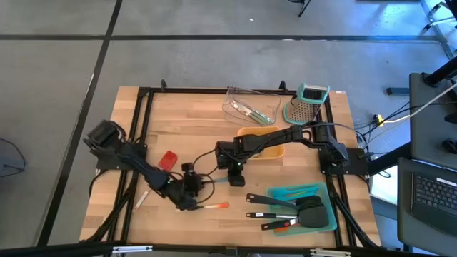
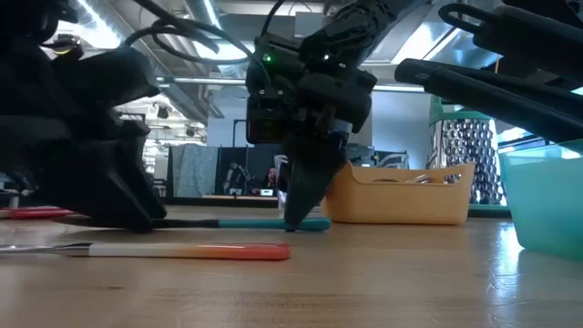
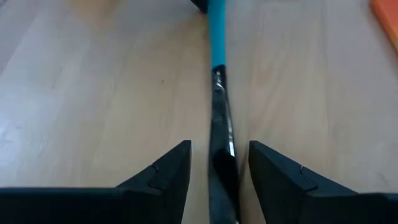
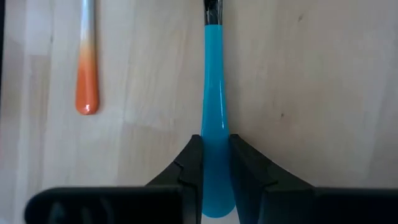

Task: Pick & Place Kitchen Items
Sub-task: Put the blue knife into the transparent bin

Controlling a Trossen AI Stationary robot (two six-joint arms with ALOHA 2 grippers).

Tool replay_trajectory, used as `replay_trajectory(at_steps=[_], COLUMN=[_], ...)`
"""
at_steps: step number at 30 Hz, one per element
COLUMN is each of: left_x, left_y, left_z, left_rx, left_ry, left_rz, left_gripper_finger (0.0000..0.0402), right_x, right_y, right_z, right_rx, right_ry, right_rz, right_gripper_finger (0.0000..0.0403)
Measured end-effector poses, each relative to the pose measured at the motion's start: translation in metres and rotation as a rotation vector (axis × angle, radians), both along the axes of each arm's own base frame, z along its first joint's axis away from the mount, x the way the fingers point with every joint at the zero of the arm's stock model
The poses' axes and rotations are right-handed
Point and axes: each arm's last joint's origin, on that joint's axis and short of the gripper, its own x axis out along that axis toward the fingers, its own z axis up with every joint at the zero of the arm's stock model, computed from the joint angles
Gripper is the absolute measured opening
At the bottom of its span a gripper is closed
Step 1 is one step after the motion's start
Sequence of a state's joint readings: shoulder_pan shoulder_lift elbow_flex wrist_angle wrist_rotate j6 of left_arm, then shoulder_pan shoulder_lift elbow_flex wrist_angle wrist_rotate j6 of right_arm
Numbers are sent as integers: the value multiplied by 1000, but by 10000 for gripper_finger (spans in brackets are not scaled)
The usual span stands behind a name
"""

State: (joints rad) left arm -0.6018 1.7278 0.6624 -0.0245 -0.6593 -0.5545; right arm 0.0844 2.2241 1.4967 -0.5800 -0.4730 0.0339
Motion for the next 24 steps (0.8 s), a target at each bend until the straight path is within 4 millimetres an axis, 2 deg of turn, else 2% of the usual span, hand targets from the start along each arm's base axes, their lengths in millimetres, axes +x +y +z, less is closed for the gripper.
replay_trajectory(at_steps=[5, 8, 13, 17, 19, 24], left_x=[7, 8, 10, 14, 15, 18], left_y=[2, 3, 4, 10, 12, 14], left_z=[-10, -11, -12, -11, -10, -5], left_rx=[35, 23, -4, -79, -117, -212], left_ry=[41, 42, 51, 55, 57, 40], left_rz=[44, 56, 50, 96, 113, 147], left_gripper_finger=[141, 106, 22, 14, 14, 5], right_x=[-1, -1, -1, -1, -1, 0], right_y=[0, 0, 0, 0, 0, 1], right_z=[-1, -1, -1, -1, 0, 3], right_rx=[34, 56, 61, 61, 47, -37], right_ry=[13, 14, 16, -2, -28, -105], right_rz=[6, 15, 22, 42, 61, 134], right_gripper_finger=[51, 51, 51, 46, 60, 123])
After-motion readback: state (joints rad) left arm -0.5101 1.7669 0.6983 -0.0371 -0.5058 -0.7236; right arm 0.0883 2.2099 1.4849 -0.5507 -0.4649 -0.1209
